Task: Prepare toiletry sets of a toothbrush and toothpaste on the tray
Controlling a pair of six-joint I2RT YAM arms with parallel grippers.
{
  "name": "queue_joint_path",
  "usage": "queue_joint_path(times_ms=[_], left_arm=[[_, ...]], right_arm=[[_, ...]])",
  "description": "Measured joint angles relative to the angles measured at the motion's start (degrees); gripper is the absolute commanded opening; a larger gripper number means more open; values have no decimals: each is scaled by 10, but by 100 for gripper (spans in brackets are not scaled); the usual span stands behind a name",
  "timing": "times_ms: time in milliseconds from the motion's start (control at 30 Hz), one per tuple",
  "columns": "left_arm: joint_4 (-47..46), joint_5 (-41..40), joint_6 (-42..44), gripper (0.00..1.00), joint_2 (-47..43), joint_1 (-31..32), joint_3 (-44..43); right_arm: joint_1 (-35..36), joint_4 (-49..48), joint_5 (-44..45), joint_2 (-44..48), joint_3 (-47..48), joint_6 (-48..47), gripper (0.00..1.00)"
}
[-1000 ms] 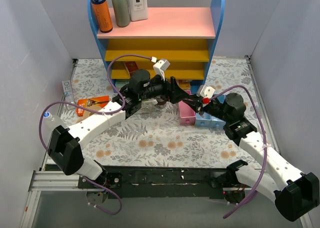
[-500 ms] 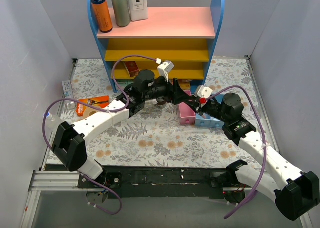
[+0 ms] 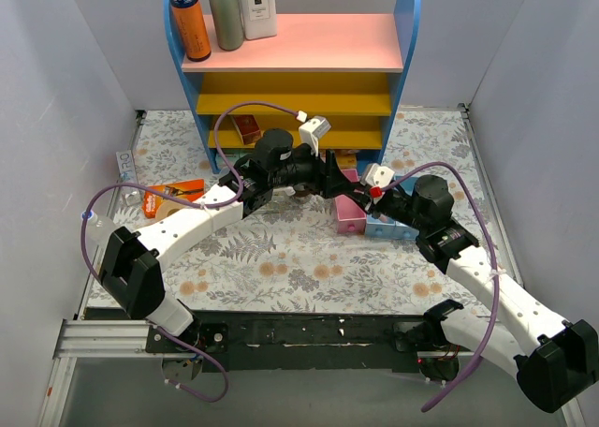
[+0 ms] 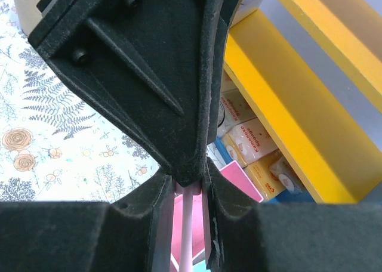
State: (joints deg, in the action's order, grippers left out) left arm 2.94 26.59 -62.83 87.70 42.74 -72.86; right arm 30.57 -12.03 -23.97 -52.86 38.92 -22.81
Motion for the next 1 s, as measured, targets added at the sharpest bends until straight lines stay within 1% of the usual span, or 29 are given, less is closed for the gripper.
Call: queue_joint_path(times_ms=[100,133,233,367,1000], left_arm=[[7,-2,2,52,0,0,0],[8,-2,2,48,0,0,0],[10,2,3,40,0,0,-1],[20,9,6,33,2,2,-8],[47,9,-14,36,19,1,-23]], right_arm=[[3,4,1,0,0,-1,1],[3,5,2,0,0,-1,1],[5,8,3,0,0,-2,1],[7,12,5,0,0,-4,1],[21,21,42,3,-2,-48,1]])
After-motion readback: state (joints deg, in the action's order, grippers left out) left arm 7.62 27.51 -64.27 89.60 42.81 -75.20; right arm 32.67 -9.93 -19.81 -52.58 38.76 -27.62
